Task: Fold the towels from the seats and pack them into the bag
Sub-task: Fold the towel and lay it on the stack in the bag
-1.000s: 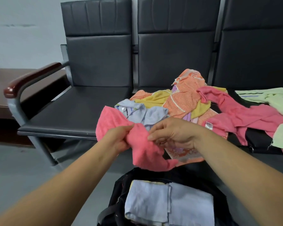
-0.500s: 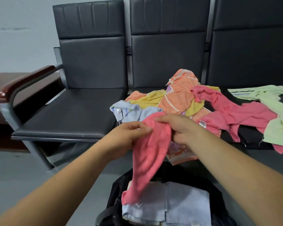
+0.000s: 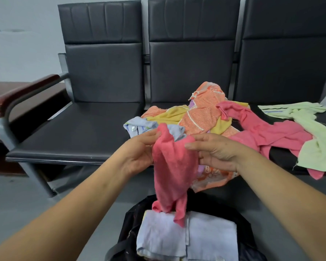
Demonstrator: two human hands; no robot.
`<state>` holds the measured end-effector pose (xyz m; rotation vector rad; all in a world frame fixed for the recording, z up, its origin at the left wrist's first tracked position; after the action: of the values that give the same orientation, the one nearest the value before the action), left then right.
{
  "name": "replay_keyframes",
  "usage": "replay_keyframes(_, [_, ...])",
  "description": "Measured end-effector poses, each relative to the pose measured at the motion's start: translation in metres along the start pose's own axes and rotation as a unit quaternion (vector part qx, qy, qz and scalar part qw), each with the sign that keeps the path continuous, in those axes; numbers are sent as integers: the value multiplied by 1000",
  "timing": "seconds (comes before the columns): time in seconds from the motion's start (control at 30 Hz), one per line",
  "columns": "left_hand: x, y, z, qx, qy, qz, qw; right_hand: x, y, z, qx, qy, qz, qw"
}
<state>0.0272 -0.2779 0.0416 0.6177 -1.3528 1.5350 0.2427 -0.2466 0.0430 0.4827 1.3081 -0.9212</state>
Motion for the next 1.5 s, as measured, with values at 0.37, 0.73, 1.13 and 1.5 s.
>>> replay_keyframes(0.37, [-1,-6,0,-48,24,3,999,8,-3,-3,40,-79,-179,980])
replay_keyframes(0.73, [-6,16,-5,-2,-11,-284,959,-13,37,16,131,80,-83,985])
replay_keyframes(1.13, [12,9,4,38,-171,-481,859,2,49,21,191,-26,-12,981])
replay_keyframes(1.5, [15,27,-9,59,-164,-735,655,14,66,13,332,27,-3,943])
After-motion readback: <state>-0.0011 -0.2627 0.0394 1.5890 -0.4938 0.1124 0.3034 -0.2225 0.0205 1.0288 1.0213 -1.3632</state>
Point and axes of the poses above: each hand's wrist, its own z-axis away from the middle knuckle, its own y-axis out of the back of the hand, x = y × z, the point moved 1 cm from there along -z, towards the middle knuckle, and after that the axes turned 2 degrees about -z, right-handed, at the moved point
